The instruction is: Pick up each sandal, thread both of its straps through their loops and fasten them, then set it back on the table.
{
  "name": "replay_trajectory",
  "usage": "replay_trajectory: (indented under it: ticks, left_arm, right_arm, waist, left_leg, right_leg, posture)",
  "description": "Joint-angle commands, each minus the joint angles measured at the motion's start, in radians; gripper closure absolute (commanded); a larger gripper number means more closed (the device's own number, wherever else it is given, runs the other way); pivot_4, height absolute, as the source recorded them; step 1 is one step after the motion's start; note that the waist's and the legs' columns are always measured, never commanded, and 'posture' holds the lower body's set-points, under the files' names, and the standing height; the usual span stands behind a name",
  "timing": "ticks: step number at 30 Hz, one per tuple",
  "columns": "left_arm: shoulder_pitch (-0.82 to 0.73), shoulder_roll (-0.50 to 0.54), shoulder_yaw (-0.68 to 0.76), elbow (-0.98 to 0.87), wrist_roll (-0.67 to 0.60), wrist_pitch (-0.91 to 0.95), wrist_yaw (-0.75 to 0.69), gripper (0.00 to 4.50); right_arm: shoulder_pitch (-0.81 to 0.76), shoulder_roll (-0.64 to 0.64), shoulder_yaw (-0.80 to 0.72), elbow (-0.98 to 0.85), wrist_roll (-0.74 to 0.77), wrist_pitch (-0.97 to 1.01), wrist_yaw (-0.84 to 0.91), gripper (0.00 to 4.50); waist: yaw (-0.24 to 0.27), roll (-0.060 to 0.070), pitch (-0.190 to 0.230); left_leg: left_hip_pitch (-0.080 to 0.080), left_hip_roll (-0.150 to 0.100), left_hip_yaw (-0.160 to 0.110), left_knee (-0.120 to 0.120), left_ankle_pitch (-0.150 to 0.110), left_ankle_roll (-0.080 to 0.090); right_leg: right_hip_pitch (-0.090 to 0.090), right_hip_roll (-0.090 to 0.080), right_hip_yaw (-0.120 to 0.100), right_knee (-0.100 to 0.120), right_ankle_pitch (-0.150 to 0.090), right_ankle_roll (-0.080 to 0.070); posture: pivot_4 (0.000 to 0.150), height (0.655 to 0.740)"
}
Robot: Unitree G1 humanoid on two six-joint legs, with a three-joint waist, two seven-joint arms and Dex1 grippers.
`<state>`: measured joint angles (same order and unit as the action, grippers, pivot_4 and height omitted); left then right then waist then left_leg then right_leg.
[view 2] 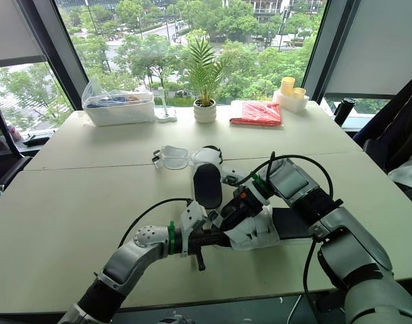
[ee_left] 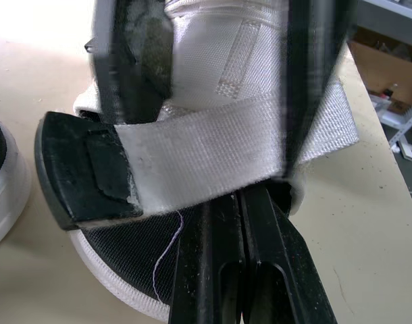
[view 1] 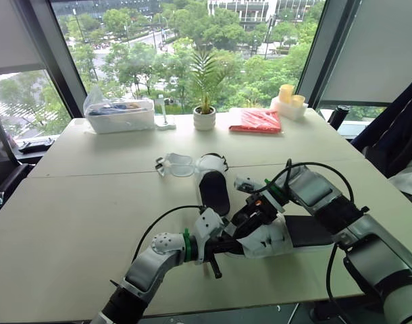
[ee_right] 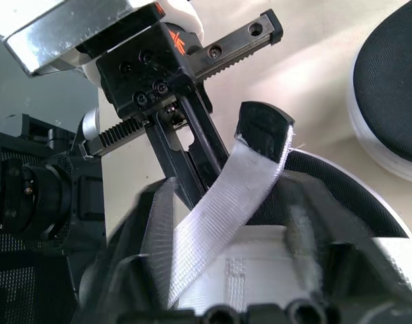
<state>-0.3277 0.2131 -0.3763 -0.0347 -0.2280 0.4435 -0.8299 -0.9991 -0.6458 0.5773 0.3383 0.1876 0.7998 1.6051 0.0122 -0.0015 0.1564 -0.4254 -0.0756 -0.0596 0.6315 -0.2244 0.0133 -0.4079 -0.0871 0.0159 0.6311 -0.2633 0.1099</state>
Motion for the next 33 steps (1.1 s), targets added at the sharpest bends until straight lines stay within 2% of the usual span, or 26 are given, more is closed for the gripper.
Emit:
replay_trajectory:
  ticks: [1, 2, 13, 18, 25, 33]
  left_arm:
    - [0.023, 0.008, -0.031, 0.022, 0.015, 0.022, 0.0, 4.5]
    - [0.023, 0.008, -0.031, 0.021, 0.015, 0.023, -0.001, 4.5]
    - [0.025, 0.009, -0.033, 0.02, 0.012, 0.027, -0.005, 4.5]
    - [0.024, 0.012, -0.035, 0.02, 0.011, 0.027, -0.01, 4.5]
    - [0.01, 0.021, -0.046, 0.028, 0.012, 0.029, -0.039, 4.5]
    - [-0.001, 0.035, -0.061, 0.029, 0.013, 0.038, -0.081, 4.5]
  right_arm:
    - [-0.01, 0.006, -0.011, -0.018, 0.003, -0.002, 0.009, 4.2]
    - [-0.013, 0.007, -0.017, -0.016, 0.003, -0.002, 0.009, 4.44]
    - [-0.032, -0.082, -0.172, -0.149, 0.122, 0.167, -0.006, 4.44]
    - [0.003, -0.115, -0.259, -0.202, 0.167, 0.22, -0.078, 4.44]
    - [0.045, -0.112, -0.314, -0.146, 0.166, 0.193, -0.177, 4.44]
    - [0.01, -0.089, -0.317, 0.049, 0.123, 0.094, -0.226, 4.44]
  waist:
    - [0.0, 0.0, 0.0]
    - [0.0, 0.0, 0.0]
    - [0.0, 0.0, 0.0]
    - [0.001, 0.0, 0.0]
    - [0.0, 0.0, 0.0]
    - [0.0, 0.0, 0.0]
  left_leg:
    - [0.0, 0.0, 0.0, 0.0, 0.0, 0.0]
    - [0.0, 0.0, 0.0, 0.0, 0.0, 0.0]
    - [0.0, 0.0, 0.0, 0.0, 0.0, 0.0]
    - [0.0, 0.0, 0.0, 0.0, 0.0, 0.0]
    - [0.0, 0.0, 0.0, 0.0, 0.0, 0.0]
    - [0.0, 0.0, 0.0, 0.0, 0.0, 0.0]
  right_leg:
    - [0.0, 0.0, 0.0, 0.0, 0.0, 0.0]
    - [0.0, 0.0, 0.0, 0.0, 0.0, 0.0]
    - [0.0, 0.0, 0.0, 0.0, 0.0, 0.0]
    - [0.0, 0.0, 0.0, 0.0, 0.0, 0.0]
    - [0.0, 0.0, 0.0, 0.0, 0.0, 0.0]
    - [0.0, 0.0, 0.0, 0.0, 0.0, 0.0]
  posture:
    - [0.15, 0.74]
    - [0.15, 0.74]
    - [0.15, 0.74]
    - [0.15, 0.74]
    - [0.15, 0.74]
    - [0.15, 0.74]
